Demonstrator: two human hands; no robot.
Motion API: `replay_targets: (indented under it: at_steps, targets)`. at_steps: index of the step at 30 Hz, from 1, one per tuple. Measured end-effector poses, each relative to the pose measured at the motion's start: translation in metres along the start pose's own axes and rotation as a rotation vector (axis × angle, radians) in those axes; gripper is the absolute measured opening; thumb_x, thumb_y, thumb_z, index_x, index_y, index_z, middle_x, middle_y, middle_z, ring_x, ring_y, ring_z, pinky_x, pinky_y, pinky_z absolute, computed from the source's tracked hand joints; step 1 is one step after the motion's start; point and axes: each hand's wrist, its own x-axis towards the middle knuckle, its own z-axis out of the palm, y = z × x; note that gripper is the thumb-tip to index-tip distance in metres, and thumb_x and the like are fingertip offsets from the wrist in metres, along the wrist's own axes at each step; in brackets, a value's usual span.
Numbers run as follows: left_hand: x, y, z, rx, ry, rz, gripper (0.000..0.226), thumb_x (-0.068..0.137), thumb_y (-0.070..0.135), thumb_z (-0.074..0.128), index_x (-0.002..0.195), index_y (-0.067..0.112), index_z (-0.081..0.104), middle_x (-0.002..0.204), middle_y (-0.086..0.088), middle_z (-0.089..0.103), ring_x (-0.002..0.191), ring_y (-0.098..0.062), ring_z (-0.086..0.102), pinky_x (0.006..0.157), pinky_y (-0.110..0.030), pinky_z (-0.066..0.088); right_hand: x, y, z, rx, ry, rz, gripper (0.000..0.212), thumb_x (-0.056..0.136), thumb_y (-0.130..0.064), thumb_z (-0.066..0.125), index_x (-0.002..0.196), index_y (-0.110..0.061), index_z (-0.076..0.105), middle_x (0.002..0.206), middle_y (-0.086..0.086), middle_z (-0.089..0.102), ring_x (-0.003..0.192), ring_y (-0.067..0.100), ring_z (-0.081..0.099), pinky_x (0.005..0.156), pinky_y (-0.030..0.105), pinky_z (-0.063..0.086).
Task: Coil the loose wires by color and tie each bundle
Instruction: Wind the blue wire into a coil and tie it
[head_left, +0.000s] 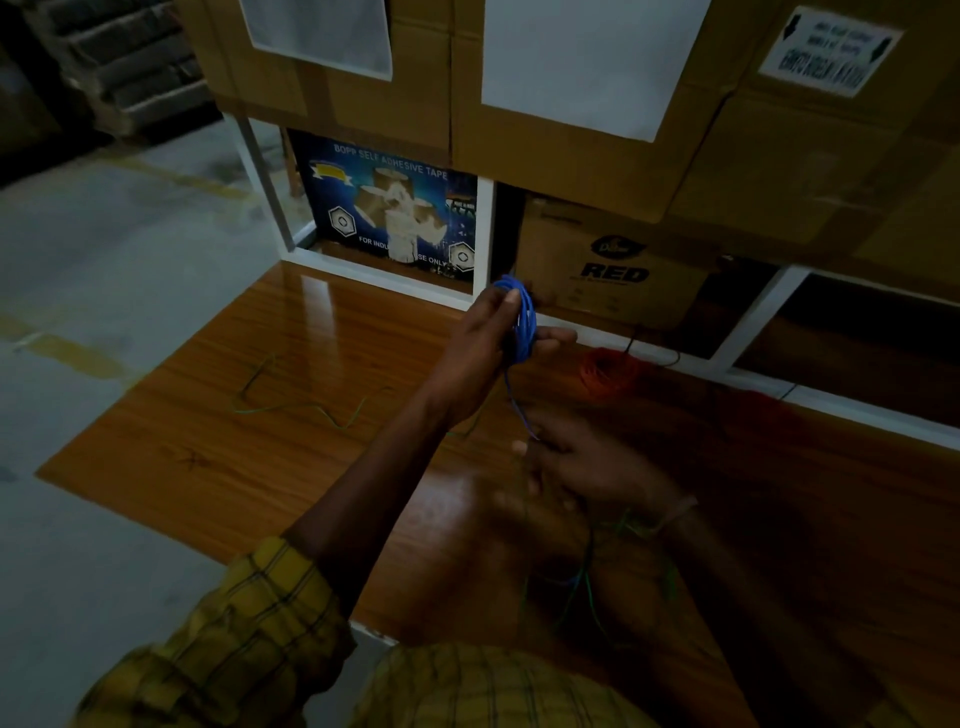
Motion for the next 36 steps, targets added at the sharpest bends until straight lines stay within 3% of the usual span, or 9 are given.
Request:
replay_targets:
  at_steps: [3, 7, 13, 19, 23, 27, 30, 34, 36]
  targets:
    - [0.004, -0.012, -0.007, 0.308, 0.025, 0.058, 0.022, 0.116, 0.027, 0.036, 0.132, 0.016, 0.047, 0.109, -0.007, 0.077, 0.108, -0.025, 0.076, 0.103, -0.044, 0.059, -0.012, -0.009, -0.007, 0.035, -0.121, -0.023, 0.036, 0.105, -0.019, 0.056, 0.137, -0.034, 0.049, 0.074, 0.006, 0.07, 0.043, 0.017, 0.053, 0.042, 0.028, 0.045]
    - [0.006, -0.02, -0.018, 0.76, 0.028, 0.107, 0.028, 0.115, 0.035, 0.038, 0.131, 0.013, 0.045, 0.121, -0.012, 0.066, 0.099, -0.023, 0.075, 0.093, -0.056, 0.061, -0.027, -0.024, -0.033, 0.217, -0.146, -0.01, 0.029, 0.103, -0.013, 0.057, 0.132, -0.016, 0.057, 0.068, 0.008, 0.06, 0.036, 0.011, 0.044, 0.035, 0.021, 0.039]
    - [0.0, -0.021, -0.021, 1.107, -0.102, 0.153, 0.03, 0.114, 0.04, 0.037, 0.117, 0.015, 0.052, 0.111, -0.009, 0.065, 0.095, -0.023, 0.066, 0.082, -0.055, 0.057, -0.037, -0.034, -0.078, 0.313, -0.16, -0.113, 0.03, 0.098, -0.022, 0.059, 0.12, -0.002, 0.061, 0.065, 0.012, 0.052, 0.033, 0.01, 0.038, 0.036, 0.023, 0.042]
    - [-0.003, -0.007, -0.021, 0.824, -0.204, -0.081, 0.036, 0.113, 0.037, 0.035, 0.132, 0.014, 0.056, 0.114, -0.015, 0.067, 0.065, -0.009, 0.056, 0.057, -0.026, 0.046, -0.033, -0.026, -0.098, 0.716, -0.116, -0.292, 0.026, 0.1, -0.029, 0.061, 0.101, -0.004, 0.064, 0.047, -0.003, 0.043, 0.032, 0.006, 0.04, 0.064, 0.033, 0.061]
    - [-0.011, 0.0, -0.021, 0.546, -0.25, -0.147, 0.037, 0.116, 0.022, 0.028, 0.137, 0.005, 0.053, 0.11, -0.015, 0.071, 0.059, -0.016, 0.048, 0.049, -0.025, 0.039, -0.017, -0.019, -0.109, 0.954, 0.157, -0.285, 0.033, 0.106, -0.027, 0.043, 0.092, -0.009, 0.067, 0.047, -0.01, 0.032, 0.038, 0.003, 0.031, 0.045, 0.02, 0.041]
    - [-0.018, 0.001, -0.018, 0.374, -0.328, -0.128, 0.043, 0.117, 0.025, 0.022, 0.135, 0.002, 0.054, 0.11, -0.018, 0.069, 0.056, -0.017, 0.042, 0.047, -0.023, 0.036, 0.007, -0.01, -0.117, 0.705, 0.399, -0.219, 0.024, 0.105, -0.025, 0.051, 0.094, -0.009, 0.066, 0.06, -0.003, 0.033, 0.047, 0.006, 0.028, 0.042, 0.02, 0.027]
    - [-0.022, 0.001, -0.013, 0.271, -0.346, -0.131, 0.046, 0.117, 0.027, 0.023, 0.135, 0.001, 0.056, 0.107, -0.016, 0.067, 0.052, -0.013, 0.037, 0.044, -0.022, 0.031, 0.025, -0.004, -0.113, 0.415, 0.561, -0.204, 0.023, 0.104, -0.03, 0.057, 0.093, -0.015, 0.07, 0.071, 0.006, 0.047, 0.052, 0.008, 0.039, 0.047, 0.022, 0.035]
    - [-0.02, 0.0, -0.008, 0.152, -0.345, -0.114, 0.052, 0.117, 0.029, 0.022, 0.136, -0.008, 0.054, 0.102, -0.016, 0.063, 0.048, -0.009, 0.033, 0.041, -0.021, 0.027, 0.034, -0.001, -0.099, 0.227, 0.674, -0.155, 0.025, 0.101, -0.035, 0.063, 0.099, -0.013, 0.076, 0.099, -0.008, 0.076, 0.098, 0.009, 0.068, 0.09, 0.036, 0.051]
    - [-0.019, 0.002, -0.006, 0.053, -0.331, -0.099, 0.053, 0.116, 0.029, 0.022, 0.131, -0.01, 0.055, 0.093, -0.012, 0.059, 0.045, -0.009, 0.029, 0.039, -0.021, 0.025, 0.035, -0.001, -0.087, 0.155, 0.676, -0.145, 0.019, 0.101, -0.033, 0.063, 0.094, -0.023, 0.076, 0.084, -0.015, 0.072, 0.081, -0.002, 0.064, 0.078, 0.029, 0.049]
